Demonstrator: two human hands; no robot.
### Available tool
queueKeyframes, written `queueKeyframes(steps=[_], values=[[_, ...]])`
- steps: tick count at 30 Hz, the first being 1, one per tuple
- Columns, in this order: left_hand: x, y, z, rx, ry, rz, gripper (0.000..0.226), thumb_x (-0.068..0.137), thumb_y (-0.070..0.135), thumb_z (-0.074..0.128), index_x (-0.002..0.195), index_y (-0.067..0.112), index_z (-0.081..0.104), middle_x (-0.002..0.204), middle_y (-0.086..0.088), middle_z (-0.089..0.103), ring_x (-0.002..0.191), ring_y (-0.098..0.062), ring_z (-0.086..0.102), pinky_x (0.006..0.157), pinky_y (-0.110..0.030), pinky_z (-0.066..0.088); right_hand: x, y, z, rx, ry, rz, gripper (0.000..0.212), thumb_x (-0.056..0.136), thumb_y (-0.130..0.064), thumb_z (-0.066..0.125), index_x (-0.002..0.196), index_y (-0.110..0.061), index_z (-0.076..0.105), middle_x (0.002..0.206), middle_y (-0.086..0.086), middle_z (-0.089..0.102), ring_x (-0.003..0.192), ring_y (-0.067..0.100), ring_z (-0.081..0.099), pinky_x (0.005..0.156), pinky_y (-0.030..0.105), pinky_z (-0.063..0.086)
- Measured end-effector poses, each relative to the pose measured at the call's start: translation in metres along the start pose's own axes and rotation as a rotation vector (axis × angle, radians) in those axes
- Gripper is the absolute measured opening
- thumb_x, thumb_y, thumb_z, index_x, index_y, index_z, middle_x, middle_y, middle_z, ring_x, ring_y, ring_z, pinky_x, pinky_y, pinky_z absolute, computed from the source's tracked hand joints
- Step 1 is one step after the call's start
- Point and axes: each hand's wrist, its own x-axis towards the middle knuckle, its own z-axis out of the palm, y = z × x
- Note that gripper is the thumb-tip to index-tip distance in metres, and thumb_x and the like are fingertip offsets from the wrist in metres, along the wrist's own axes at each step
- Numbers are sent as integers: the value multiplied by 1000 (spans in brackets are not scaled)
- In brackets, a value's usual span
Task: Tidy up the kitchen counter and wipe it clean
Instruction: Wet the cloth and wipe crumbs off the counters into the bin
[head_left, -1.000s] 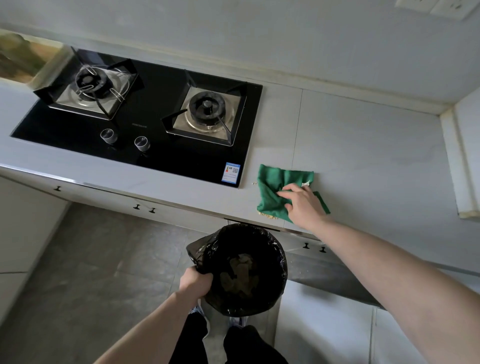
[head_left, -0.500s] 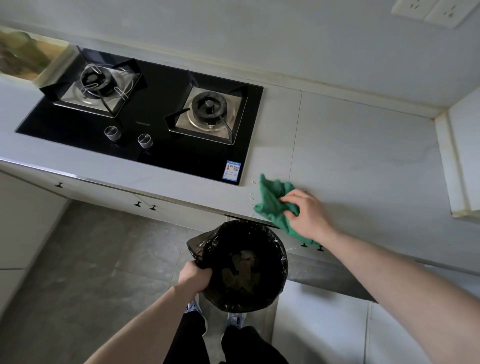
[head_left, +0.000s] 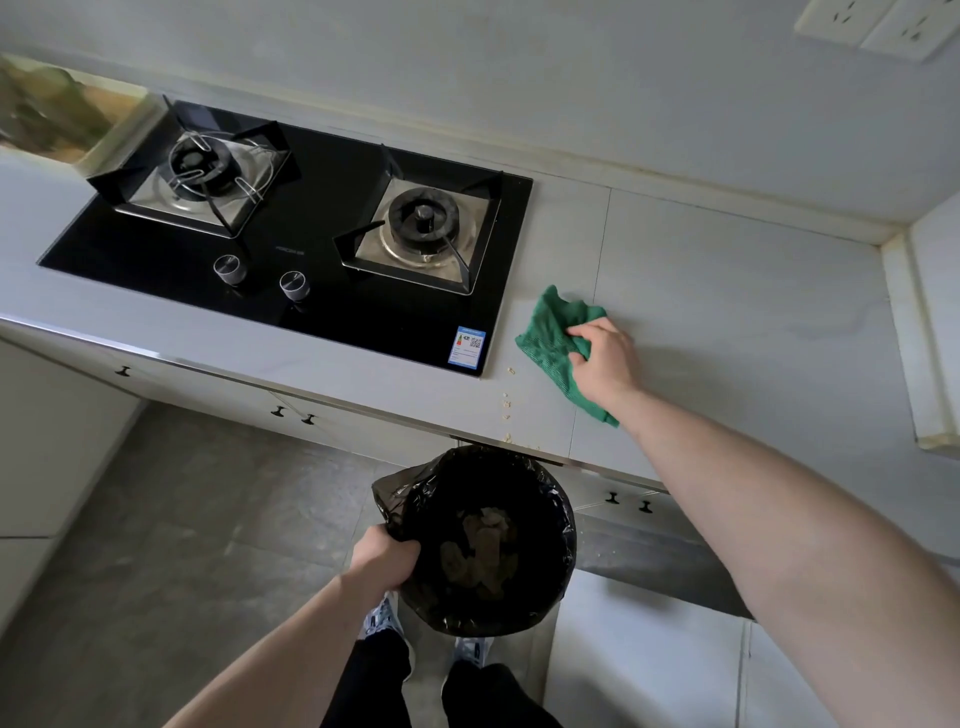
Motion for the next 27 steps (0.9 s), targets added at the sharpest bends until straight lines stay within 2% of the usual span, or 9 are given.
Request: queueKeyframes(steps=[3, 6, 10, 12, 19, 24, 27], values=[[5, 0, 0, 6, -8, 2, 15, 79, 16, 58, 88, 12, 69, 86, -9, 72, 78, -25, 72, 69, -32, 64, 25, -4, 8, -39, -28, 8, 40, 90, -11, 71, 128, -20, 68, 132, 1, 60, 118, 30, 56, 102, 34, 43], [9, -1, -1, 15, -20, -8, 18, 76, 17, 58, 88, 11, 70, 86, -10, 73, 79, -27, 73, 72, -36, 65, 33, -3, 23, -97, -155, 1, 44, 91, -13, 71, 134, -23, 64, 139, -1, 56, 127, 29, 52, 104, 37, 45], [11, -1, -2, 5, -29, -12, 21, 75, 17, 57, 90, 9, 70, 86, -11, 73, 78, -27, 73, 69, -36, 65, 24, -9, 37, -232, -239, -31, 56, 95, -14, 64, 148, -26, 49, 148, -6, 46, 127, 32, 44, 95, 43, 51], [11, 0, -3, 11, -25, -15, 22, 75, 17, 57, 90, 9, 70, 86, -11, 72, 78, -28, 73, 69, -36, 65, 24, -8, 37, -258, -259, -57, 57, 96, -14, 63, 150, -24, 47, 149, -4, 45, 126, 34, 44, 96, 43, 51], [8, 0, -2, 14, -23, -23, 18, 78, 15, 56, 89, 10, 69, 87, -11, 72, 77, -27, 72, 66, -34, 65, 12, -6, 39, -277, -303, -160, 56, 97, -11, 61, 150, -24, 47, 148, -5, 47, 121, 33, 44, 101, 44, 46], [9, -1, -3, 23, -26, -15, 19, 77, 16, 57, 90, 11, 70, 87, -10, 73, 79, -27, 73, 73, -40, 66, -19, -12, 38, -250, -313, -190, 54, 97, -10, 59, 148, -25, 49, 148, -10, 46, 122, 30, 41, 95, 46, 49], [7, -1, -2, 12, -21, -10, 19, 77, 17, 58, 90, 11, 70, 87, -9, 73, 80, -26, 73, 75, -39, 66, -37, -17, 38, -230, -332, -196, 52, 96, -10, 61, 145, -26, 52, 145, -11, 48, 124, 31, 41, 99, 46, 48]])
